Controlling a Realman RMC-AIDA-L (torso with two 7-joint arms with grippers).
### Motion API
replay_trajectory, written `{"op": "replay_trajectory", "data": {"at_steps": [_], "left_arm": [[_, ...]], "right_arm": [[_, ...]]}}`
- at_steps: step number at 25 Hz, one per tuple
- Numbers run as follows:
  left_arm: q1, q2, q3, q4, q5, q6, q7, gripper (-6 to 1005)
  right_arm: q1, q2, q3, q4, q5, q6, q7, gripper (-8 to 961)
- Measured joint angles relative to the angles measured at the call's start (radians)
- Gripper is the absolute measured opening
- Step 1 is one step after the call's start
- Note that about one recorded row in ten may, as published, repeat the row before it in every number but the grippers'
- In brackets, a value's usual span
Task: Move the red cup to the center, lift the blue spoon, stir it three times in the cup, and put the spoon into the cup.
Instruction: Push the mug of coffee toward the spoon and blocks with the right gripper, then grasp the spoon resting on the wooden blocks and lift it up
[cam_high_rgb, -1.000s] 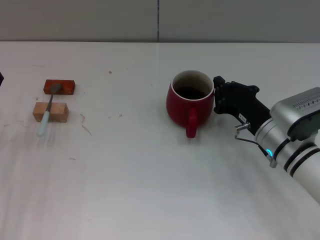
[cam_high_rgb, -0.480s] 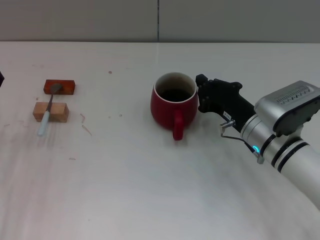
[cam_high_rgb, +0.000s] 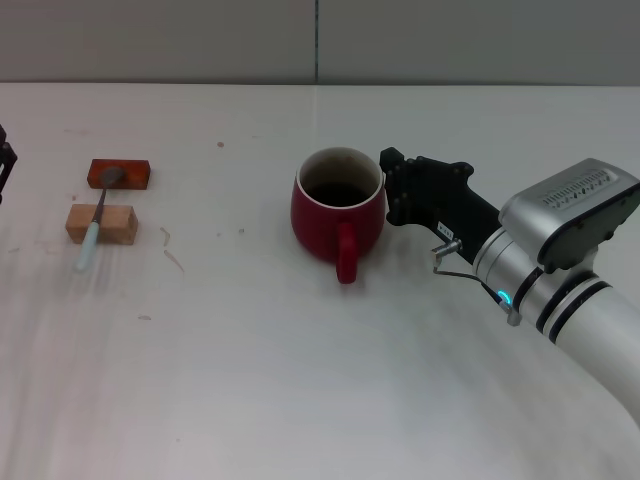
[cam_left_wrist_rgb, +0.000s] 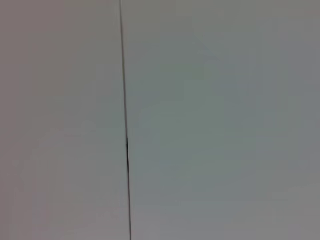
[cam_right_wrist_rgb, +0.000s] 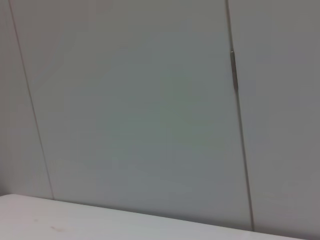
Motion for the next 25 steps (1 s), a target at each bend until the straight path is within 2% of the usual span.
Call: {"op": "replay_trajectory", "data": {"at_steps": [6,12,13,14,16,17,19,20,21,25], "left_arm": [[0.000,0.000,0.001,0.000,-0.003,0.000,0.000,862],[0.009,0.000,0.002,-0.002,-0.001,0.003,0.000,859],[0.012,0.000,0.005,-0.003,0.001,0.004,0.000,858],[0.021,0.000,0.017,-0.006,0.002,0.009,0.000,857],[0.029,0.000,0.026,-0.012,0.002,0.011,0.000,855],[0.049,0.001,0.042,-0.032,0.001,0.014,0.000,855],[0.065,0.002,0.058,-0.049,0.001,0.017,-0.001,853],[0.076,0.003,0.071,-0.058,0.001,0.019,-0.001,852],[0.076,0.003,0.071,-0.058,0.001,0.019,-0.001,851],[0.117,0.007,0.121,-0.089,0.003,0.026,-0.001,848]], "right_arm": [[-0.014,0.000,0.008,-0.002,0.000,-0.031,-0.003,-2],[-0.105,-0.005,0.024,-0.057,0.006,-0.193,-0.005,-2],[-0.132,-0.005,0.039,-0.073,0.007,-0.240,-0.006,-2],[-0.198,-0.006,0.084,-0.107,0.008,-0.337,-0.006,-2],[-0.226,-0.006,0.109,-0.119,0.009,-0.385,-0.006,0],[-0.286,-0.006,0.175,-0.144,0.010,-0.463,-0.006,0],[-0.339,-0.008,0.247,-0.157,0.011,-0.506,0.007,2],[-0.339,-0.008,0.247,-0.157,0.011,-0.506,0.007,3],[-0.384,-0.012,0.310,-0.167,0.012,-0.531,0.034,4],[-0.423,-0.013,0.369,-0.221,0.013,-0.582,0.096,32]]}}
